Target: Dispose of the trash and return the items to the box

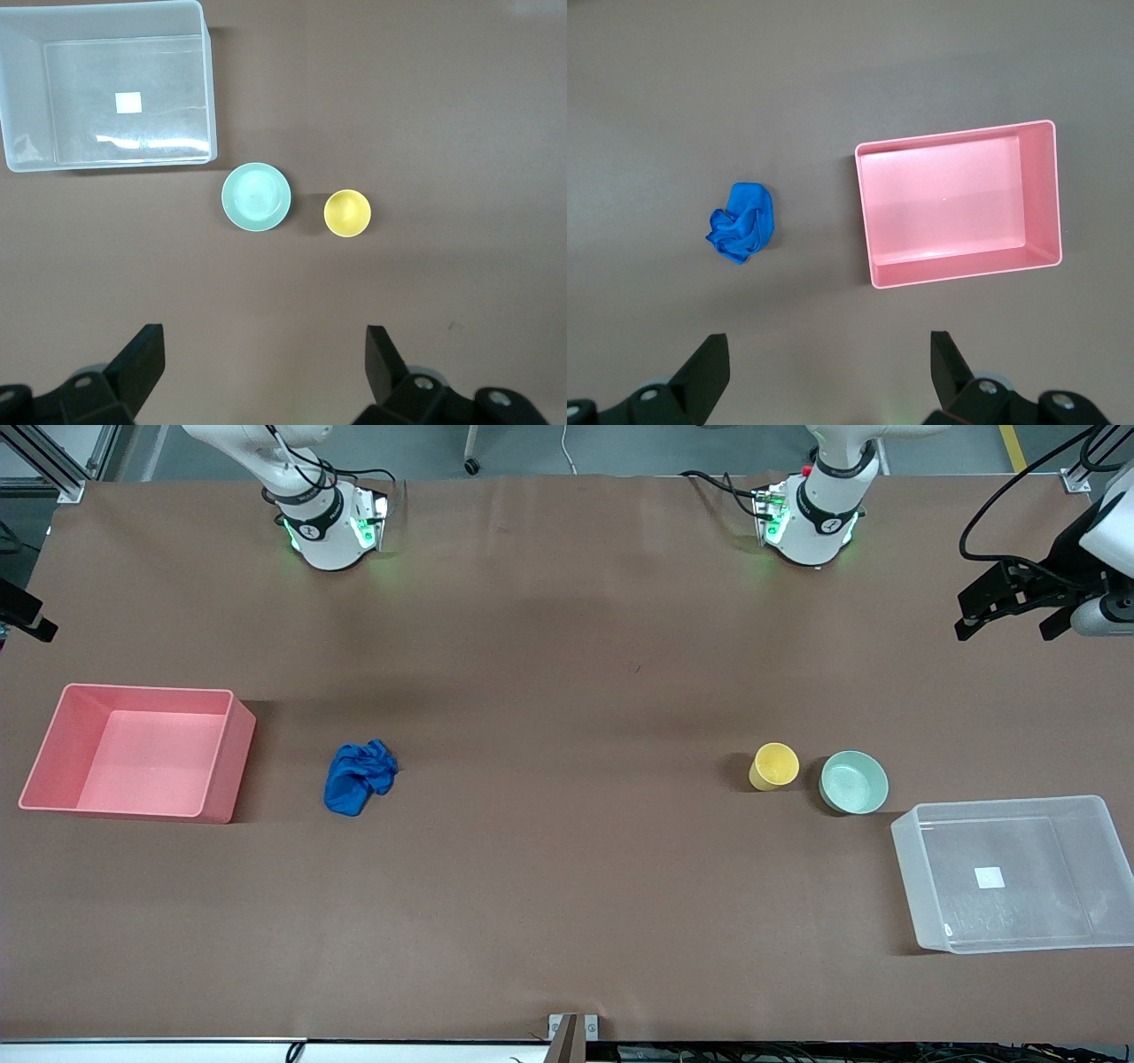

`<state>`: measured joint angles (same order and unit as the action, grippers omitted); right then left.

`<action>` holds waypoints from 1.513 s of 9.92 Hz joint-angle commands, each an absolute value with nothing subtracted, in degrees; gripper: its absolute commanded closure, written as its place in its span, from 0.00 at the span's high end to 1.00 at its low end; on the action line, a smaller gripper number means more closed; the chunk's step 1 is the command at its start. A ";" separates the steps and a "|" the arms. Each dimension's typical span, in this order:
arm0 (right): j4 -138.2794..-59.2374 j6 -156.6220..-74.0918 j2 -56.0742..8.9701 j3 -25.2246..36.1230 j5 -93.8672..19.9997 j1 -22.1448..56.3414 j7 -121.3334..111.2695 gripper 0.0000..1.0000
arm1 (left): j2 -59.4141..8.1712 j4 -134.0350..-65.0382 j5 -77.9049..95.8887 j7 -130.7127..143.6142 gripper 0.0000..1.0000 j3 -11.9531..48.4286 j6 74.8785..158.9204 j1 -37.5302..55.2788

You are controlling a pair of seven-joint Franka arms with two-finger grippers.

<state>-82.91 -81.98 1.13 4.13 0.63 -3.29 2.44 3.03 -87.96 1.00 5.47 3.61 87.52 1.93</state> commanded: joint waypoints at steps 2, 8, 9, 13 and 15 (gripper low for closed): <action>-82.44 -81.39 1.06 3.96 -0.26 -3.69 1.93 1.00 | 2.64 -89.74 0.00 5.98 1.00 3.52 88.42 1.93; -86.65 -82.18 0.62 -1.55 0.17 -1.93 2.37 1.00 | -2.88 -90.35 -0.09 3.60 1.00 2.90 95.08 0.27; -89.27 -85.22 -0.60 -3.50 0.18 -1.76 2.81 1.00 | -5.25 -91.22 -0.09 3.60 1.00 2.90 97.19 -0.17; -110.00 -111.55 -6.65 -5.54 0.26 3.07 7.90 1.00 | -7.29 -109.03 -0.09 2.30 1.00 2.99 120.17 -2.80; -118.61 -127.71 -10.96 -5.54 0.26 5.44 8.78 1.00 | -11.31 -113.63 -0.09 -1.22 1.00 2.99 128.02 -4.22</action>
